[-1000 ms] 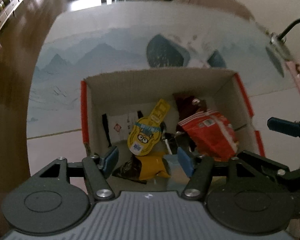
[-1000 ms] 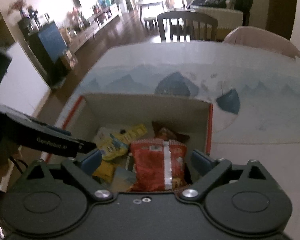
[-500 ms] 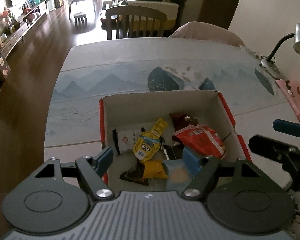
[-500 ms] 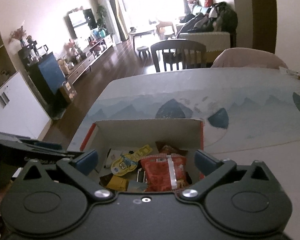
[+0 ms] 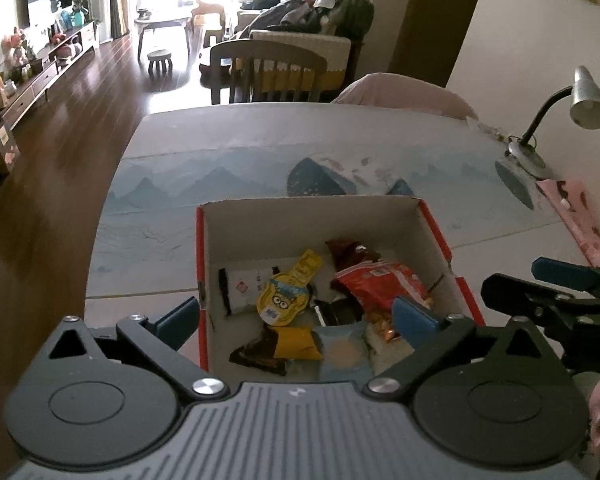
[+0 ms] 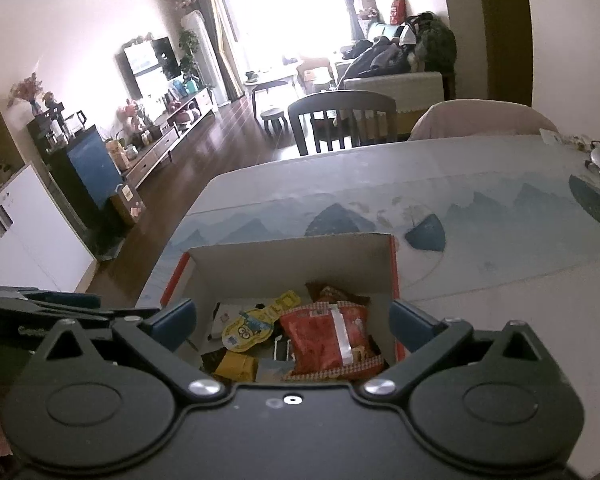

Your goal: Organize snacks

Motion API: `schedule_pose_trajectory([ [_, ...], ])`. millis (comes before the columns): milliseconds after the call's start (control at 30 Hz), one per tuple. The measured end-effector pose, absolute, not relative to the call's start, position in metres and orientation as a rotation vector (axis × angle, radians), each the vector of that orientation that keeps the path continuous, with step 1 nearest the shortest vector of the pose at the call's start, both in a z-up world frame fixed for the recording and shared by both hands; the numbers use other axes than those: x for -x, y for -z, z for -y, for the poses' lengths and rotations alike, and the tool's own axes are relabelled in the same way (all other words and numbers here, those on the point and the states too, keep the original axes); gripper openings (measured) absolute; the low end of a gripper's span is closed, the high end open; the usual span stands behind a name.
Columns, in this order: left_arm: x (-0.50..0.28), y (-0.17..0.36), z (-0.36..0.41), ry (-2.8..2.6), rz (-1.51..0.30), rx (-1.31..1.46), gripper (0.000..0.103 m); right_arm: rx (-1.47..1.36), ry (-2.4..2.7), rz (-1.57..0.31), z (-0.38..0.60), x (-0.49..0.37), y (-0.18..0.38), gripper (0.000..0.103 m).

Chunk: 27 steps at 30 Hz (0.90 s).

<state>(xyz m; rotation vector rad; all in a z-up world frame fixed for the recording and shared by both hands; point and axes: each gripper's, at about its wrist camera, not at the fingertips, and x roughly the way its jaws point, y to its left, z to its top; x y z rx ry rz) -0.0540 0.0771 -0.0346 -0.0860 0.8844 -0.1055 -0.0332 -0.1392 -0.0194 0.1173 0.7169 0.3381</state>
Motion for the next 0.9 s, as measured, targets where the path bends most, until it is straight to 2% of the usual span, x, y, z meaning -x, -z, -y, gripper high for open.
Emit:
schedule_pose_trajectory([
  [300, 0.068, 0.031, -0.07, 0.093, -0.86, 0.089, 0.103, -0.115, -0.329, -0.669, 0.14, 0.046, 0.018, 0.103],
  [900, 0.084, 0.038, -0.064, 0.067, -0.903, 0.086, 0.103, -0.141, -0.271, -0.733, 0.142, 0.053, 0.027, 0.103],
])
